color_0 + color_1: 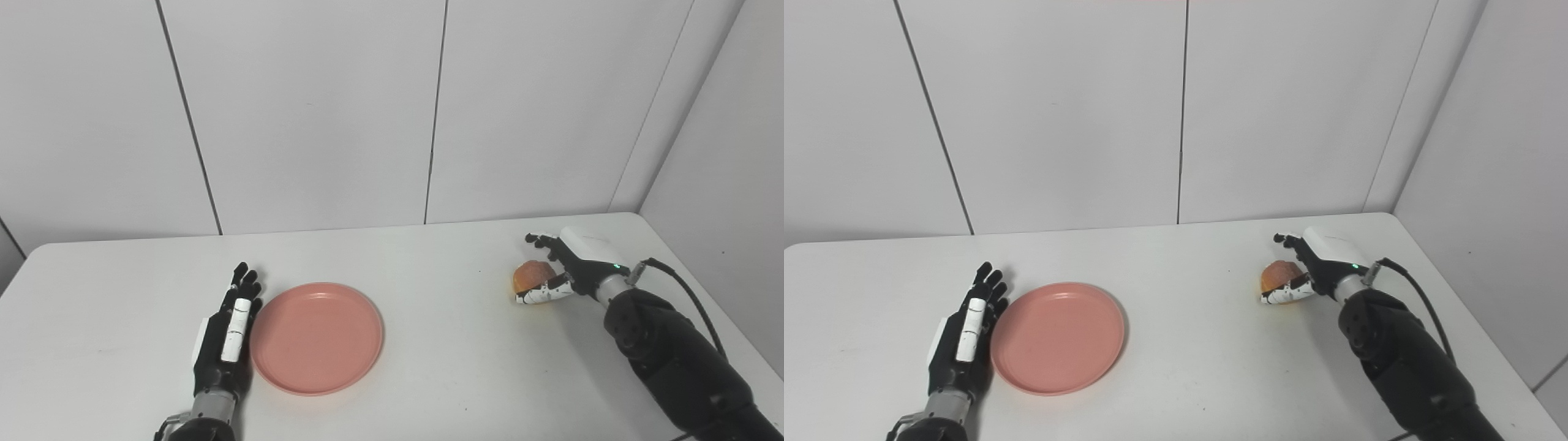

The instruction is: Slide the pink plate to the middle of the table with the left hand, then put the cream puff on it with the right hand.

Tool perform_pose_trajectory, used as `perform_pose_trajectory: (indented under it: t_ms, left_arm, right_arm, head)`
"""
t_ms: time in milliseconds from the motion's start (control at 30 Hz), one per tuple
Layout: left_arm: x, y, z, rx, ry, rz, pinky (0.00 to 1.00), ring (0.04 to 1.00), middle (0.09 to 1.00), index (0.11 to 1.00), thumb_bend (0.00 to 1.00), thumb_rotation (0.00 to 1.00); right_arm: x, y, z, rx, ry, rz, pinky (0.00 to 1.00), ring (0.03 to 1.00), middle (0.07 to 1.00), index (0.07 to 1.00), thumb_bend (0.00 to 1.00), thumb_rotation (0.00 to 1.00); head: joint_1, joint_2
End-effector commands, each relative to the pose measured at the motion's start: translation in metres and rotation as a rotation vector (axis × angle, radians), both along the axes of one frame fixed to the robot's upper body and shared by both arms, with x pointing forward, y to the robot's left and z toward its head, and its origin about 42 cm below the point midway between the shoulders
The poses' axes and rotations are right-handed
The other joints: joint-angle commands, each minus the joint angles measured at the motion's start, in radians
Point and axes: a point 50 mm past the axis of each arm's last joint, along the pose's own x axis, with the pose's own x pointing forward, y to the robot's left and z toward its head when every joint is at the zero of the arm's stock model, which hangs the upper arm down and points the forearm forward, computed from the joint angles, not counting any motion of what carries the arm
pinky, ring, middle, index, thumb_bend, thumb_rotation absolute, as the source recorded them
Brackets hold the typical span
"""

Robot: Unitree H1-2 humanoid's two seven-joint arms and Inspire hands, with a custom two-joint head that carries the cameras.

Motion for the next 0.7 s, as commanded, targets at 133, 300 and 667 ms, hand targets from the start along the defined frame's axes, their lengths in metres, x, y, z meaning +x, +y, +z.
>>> perform_pose_trajectory:
  t_ms: [133, 300, 667]
  left_arm:
    - [-0.001, 0.000, 0.000, -0.005, 0.008, -0.013, 0.98, 0.963, 0.978, 0.962, 0.89, 0.80]
    - [-0.001, 0.001, -0.001, -0.005, 0.012, -0.012, 0.97, 0.960, 0.978, 0.967, 0.89, 0.80]
    - [0.000, 0.002, -0.003, 0.007, 0.010, -0.012, 0.94, 0.951, 0.978, 0.966, 0.89, 0.81]
  right_arm:
    - [0.002, -0.009, 0.014, -0.023, -0.033, 0.013, 0.51, 0.632, 0.758, 0.766, 1.00, 0.33]
    - [0.001, -0.013, 0.009, -0.017, -0.010, -0.003, 0.53, 0.650, 0.751, 0.749, 1.00, 0.31]
    - [0.000, -0.015, 0.004, 0.027, -0.071, 0.035, 0.44, 0.507, 0.543, 0.564, 0.69, 0.08]
  head:
    - [0.003, 0.006]
    - [0.004, 0.008]
    - [0.006, 0.011]
